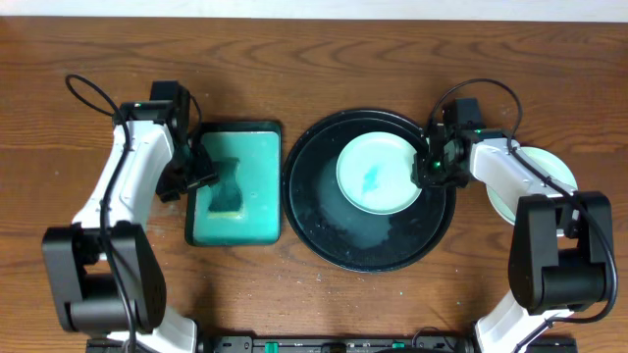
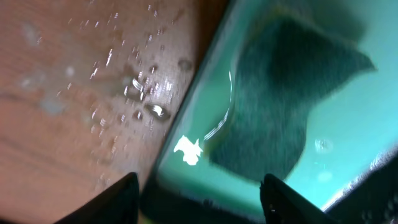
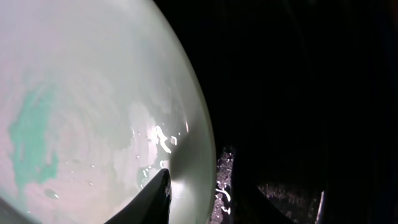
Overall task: Clean dirty plates on tray and stack at the side
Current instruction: 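Grasp the green sponge on the teal tray with the left gripper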
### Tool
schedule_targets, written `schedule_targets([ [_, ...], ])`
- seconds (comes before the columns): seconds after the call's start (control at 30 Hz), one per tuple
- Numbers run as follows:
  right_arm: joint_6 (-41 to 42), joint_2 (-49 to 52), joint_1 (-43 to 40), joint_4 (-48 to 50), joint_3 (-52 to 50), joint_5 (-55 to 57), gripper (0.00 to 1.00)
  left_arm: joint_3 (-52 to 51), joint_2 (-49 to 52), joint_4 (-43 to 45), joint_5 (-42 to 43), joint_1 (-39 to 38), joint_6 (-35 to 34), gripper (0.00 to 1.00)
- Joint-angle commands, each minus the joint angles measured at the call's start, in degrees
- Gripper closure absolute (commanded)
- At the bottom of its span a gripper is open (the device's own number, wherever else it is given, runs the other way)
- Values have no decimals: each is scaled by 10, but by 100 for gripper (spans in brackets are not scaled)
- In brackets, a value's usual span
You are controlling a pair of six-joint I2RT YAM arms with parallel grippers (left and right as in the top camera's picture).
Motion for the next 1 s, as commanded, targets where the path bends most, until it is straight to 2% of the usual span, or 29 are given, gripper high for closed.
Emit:
schedule_targets([
  [0.0,-16,4,-1,9,2,-18,70,-20,40,30,98,5,41,46],
  [0.07,-16,4,-1,9,2,-18,70,-21,51,45,135,-1,63,49],
  [0.2,-16,4,-1,9,2,-18,70,-21,55,57,127,-13,66,49],
  [0.43,-16,4,-1,8,2,-18,73,-35,61,76,35,-20,43,50],
  [0.63,-16,4,-6,9,2,-18,76,-89,83,153,89,-27,43,65],
  [0.67,-16,4,-8,9,2,-18,77,-92,85,158,89,-28,43,71],
  [0.7,-16,4,-12,8,2,-18,78,-94,85,158,89,-29,43,86],
  [0.73,-16,4,-15,7,2,-19,79,-93,85,156,89,-29,43,93],
  [0.87,-16,4,-32,5,2,-19,80,-81,76,130,89,-29,43,92],
  [0.97,-39,4,-39,6,2,-65,80,-59,58,96,87,-29,43,93],
])
